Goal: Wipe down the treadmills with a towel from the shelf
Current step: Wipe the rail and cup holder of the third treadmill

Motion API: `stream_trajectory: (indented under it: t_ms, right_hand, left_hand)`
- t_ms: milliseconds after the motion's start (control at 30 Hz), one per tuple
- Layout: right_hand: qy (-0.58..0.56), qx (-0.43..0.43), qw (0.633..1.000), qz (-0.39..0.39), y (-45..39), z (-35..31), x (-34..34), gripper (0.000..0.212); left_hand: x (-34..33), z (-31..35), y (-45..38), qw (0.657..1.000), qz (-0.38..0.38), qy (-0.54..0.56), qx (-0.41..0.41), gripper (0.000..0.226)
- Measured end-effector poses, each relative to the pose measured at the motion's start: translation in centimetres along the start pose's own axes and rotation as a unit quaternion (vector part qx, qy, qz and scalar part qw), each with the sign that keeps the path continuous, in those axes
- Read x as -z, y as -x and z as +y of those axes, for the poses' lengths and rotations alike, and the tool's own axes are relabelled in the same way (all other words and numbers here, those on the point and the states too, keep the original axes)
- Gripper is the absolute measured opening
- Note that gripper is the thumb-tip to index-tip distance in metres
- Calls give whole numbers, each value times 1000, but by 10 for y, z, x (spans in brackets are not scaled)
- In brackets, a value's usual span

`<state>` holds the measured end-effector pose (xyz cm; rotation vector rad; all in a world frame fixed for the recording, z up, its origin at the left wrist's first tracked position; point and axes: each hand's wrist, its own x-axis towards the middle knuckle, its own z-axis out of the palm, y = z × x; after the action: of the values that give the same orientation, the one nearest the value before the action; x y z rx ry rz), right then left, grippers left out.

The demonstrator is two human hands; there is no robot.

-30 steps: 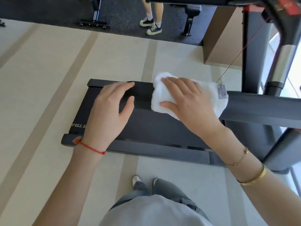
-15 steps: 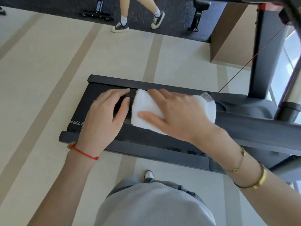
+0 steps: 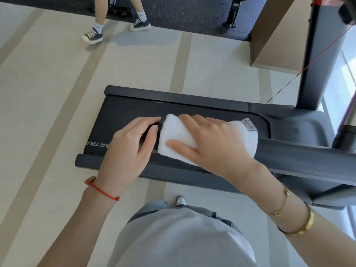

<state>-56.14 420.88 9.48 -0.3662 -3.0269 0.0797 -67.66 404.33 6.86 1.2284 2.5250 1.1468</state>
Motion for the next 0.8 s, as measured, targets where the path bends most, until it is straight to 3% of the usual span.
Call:
stream_trajectory:
  t_ms: [167,400,567,800]
  right_hand:
    - [-33,-27,999,30,24,17,2,61]
    - [-32,-73,997,4,3,3,9,63]
    - [-30,-55,998,12,-16,-23,-2,59]
    - [-43,-31,996,75,13,-4,-7,60]
  left_hand:
    - [6,-1,4,1000,-17,25,6,33]
    - [14,-6,3,997,-61,41,6,37]
    - [10,-7,0,998,-35,52,-1,33]
    - [14,-9,-2,998,-45,49,23,32]
